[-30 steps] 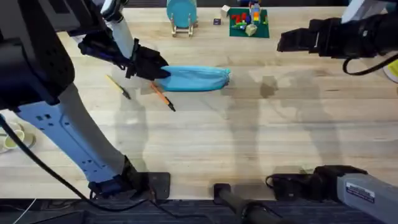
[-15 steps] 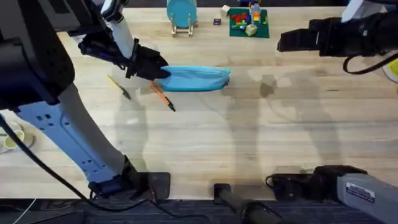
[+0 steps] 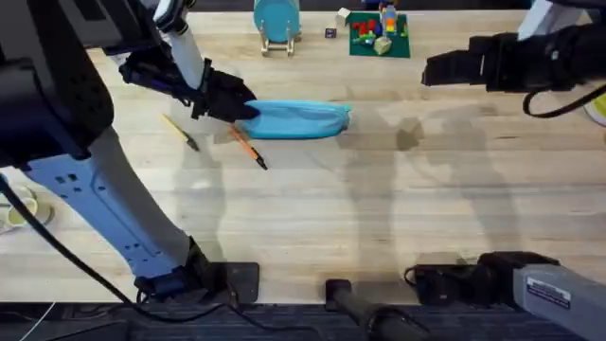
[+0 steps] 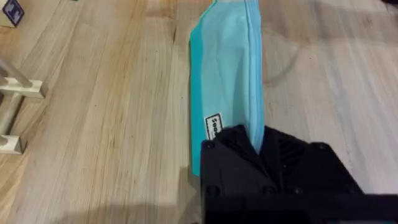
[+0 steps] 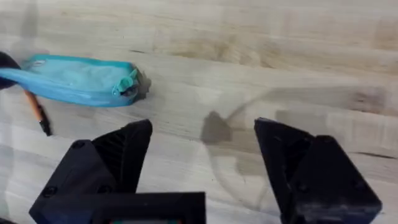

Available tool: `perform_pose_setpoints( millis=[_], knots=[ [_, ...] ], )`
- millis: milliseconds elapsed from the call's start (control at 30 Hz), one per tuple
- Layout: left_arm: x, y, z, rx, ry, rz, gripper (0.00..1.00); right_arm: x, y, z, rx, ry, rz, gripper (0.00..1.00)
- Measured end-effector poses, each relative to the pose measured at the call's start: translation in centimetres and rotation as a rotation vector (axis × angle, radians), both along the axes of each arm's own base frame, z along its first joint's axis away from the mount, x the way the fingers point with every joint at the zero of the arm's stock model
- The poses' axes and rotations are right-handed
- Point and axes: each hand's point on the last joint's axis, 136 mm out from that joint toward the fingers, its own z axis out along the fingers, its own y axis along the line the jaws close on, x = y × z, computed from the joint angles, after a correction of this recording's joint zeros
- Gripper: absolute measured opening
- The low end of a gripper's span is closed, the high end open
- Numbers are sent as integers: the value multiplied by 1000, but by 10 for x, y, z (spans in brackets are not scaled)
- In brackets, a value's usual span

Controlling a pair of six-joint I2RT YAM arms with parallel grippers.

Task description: Unzip the bag, pick up the pens from the table one at a time and place them inside, then zip the bag closed.

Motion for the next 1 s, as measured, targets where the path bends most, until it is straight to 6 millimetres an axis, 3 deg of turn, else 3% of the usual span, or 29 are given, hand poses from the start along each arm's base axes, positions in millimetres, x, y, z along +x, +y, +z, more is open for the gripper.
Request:
perform_pose_setpoints(
  millis=[500, 667, 733, 800, 1000],
  knots=[
    [3, 1, -1, 5, -23, 0, 41, 14, 2, 12, -3, -83, 21, 996],
    [3, 1, -2, 5, -22, 0, 41, 13, 8, 13, -40, -115, 133, 996],
    [3, 1, -2, 5, -22, 0, 41, 11, 24, 19, -79, -193, 339, 996],
    [3, 1, -1, 5, -23, 0, 41, 8, 34, 23, -71, -229, 430, 996],
    [3, 1, -1, 5, -23, 0, 41, 4, 39, 23, -155, -299, 595, 997]
  ],
)
